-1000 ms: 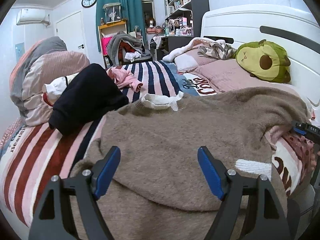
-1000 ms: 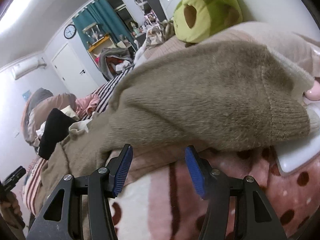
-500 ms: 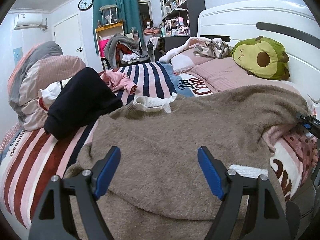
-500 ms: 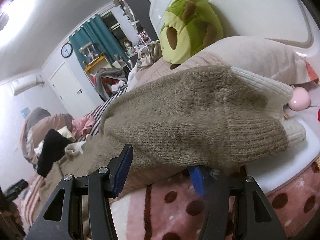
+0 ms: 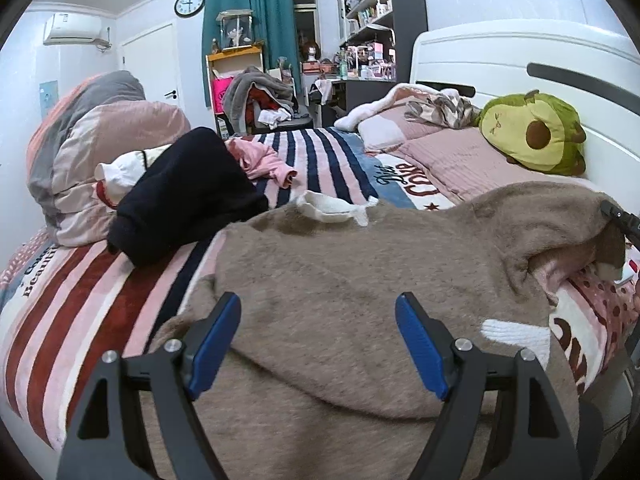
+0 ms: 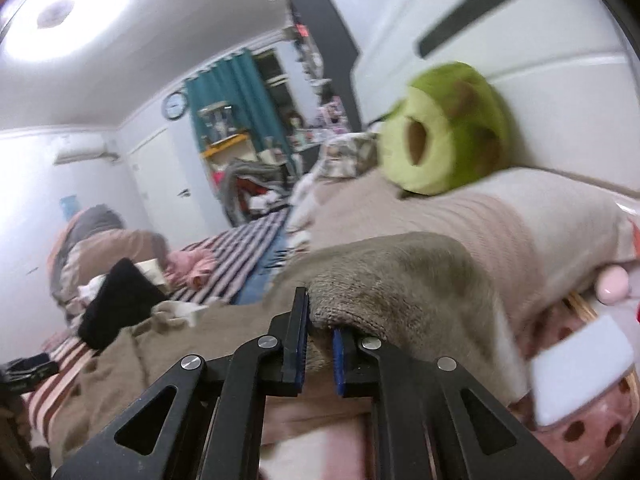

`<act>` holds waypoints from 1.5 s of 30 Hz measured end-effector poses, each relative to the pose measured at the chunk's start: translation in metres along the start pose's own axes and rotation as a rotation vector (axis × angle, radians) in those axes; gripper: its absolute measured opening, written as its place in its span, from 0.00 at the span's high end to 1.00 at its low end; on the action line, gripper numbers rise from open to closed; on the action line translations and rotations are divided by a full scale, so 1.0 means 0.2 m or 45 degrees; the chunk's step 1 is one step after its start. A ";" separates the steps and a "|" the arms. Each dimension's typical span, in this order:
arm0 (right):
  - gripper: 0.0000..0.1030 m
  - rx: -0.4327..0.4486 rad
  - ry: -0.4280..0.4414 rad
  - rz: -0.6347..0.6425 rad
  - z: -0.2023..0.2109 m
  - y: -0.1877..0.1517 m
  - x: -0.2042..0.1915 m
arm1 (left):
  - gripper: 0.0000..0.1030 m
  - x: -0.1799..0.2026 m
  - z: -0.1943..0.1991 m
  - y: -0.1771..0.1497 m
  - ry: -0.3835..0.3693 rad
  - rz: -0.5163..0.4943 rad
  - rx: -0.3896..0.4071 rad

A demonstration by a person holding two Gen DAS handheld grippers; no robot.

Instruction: Fold small clothes

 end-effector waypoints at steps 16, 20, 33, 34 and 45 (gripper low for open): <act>0.96 -0.184 0.472 0.412 -0.10 -0.23 -1.30 | 0.20 -0.62 0.41 -0.13 0.049 0.085 0.145; 0.96 -0.395 0.606 0.578 -0.15 -0.55 -1.62 | 0.20 -0.74 0.47 -0.19 0.065 0.092 0.155; 0.76 -0.850 0.679 0.872 -0.07 -1.08 -1.69 | 0.20 -0.78 0.47 -0.28 0.024 0.115 0.121; 0.76 -0.841 0.682 0.873 -0.04 -1.07 -1.71 | 0.20 -0.75 0.46 -0.28 0.009 0.109 0.117; 0.68 -0.608 0.597 0.780 0.11 -0.67 -1.44 | 0.20 -0.22 0.27 -0.20 -0.228 -0.016 0.053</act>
Point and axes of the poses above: each gripper's, at about its wrist camera, not at the fingertips, and z roughly against the way its jaws point, x to its right, y to its top, the point moved 8 cm from there along -z, roughly the way its jaws point, and after that the axes turned 11 degrees about x, right-handed, at the moved point
